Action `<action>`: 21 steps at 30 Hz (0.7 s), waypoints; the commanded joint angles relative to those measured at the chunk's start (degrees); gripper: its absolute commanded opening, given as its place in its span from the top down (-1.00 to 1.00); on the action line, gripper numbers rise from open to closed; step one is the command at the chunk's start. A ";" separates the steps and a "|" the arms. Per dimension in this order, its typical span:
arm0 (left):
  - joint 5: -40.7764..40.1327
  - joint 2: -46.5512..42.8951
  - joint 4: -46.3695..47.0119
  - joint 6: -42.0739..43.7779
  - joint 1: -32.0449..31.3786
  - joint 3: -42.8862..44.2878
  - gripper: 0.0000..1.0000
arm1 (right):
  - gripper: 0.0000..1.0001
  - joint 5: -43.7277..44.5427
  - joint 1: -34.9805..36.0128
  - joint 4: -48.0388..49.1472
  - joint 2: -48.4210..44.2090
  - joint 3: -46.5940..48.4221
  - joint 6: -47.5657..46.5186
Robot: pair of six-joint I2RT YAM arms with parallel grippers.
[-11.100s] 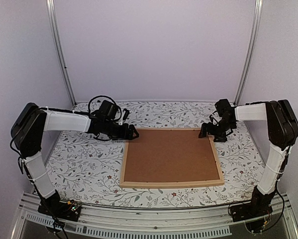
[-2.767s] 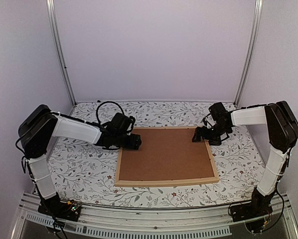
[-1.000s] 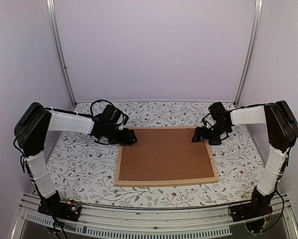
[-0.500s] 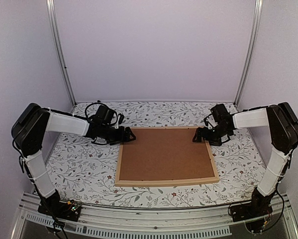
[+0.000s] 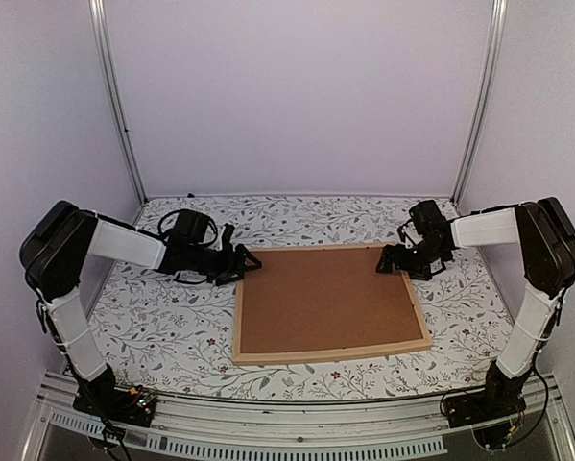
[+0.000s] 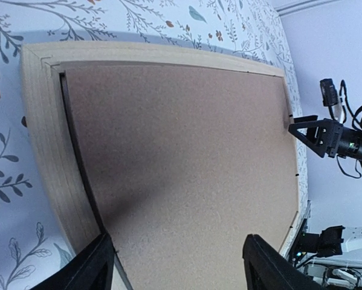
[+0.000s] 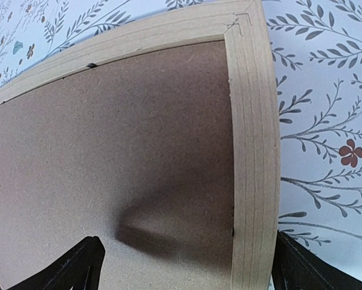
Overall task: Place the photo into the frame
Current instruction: Pick up the backboard from the frame body.
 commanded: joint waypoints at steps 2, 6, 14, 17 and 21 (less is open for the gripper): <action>16.19 -3.91 16.29 -6.00 -2.61 -0.25 -0.50 | -0.96 -9.43 2.47 -0.57 1.96 -2.36 1.76; 18.01 -4.67 21.98 -9.82 -2.06 -2.05 -0.48 | -0.96 -9.44 2.56 -0.57 1.86 -2.49 1.84; 19.18 -4.85 27.25 -12.66 -1.59 -3.42 -0.43 | -0.96 -9.26 2.60 -0.79 1.78 -2.42 1.77; 19.45 -4.55 30.08 -13.17 -1.60 -3.87 -0.42 | -0.96 -9.47 2.55 -0.94 1.69 -2.24 1.71; 20.18 -3.77 33.66 -13.78 -1.72 -4.19 -0.39 | -0.97 -9.74 2.60 -1.09 1.77 -1.97 1.70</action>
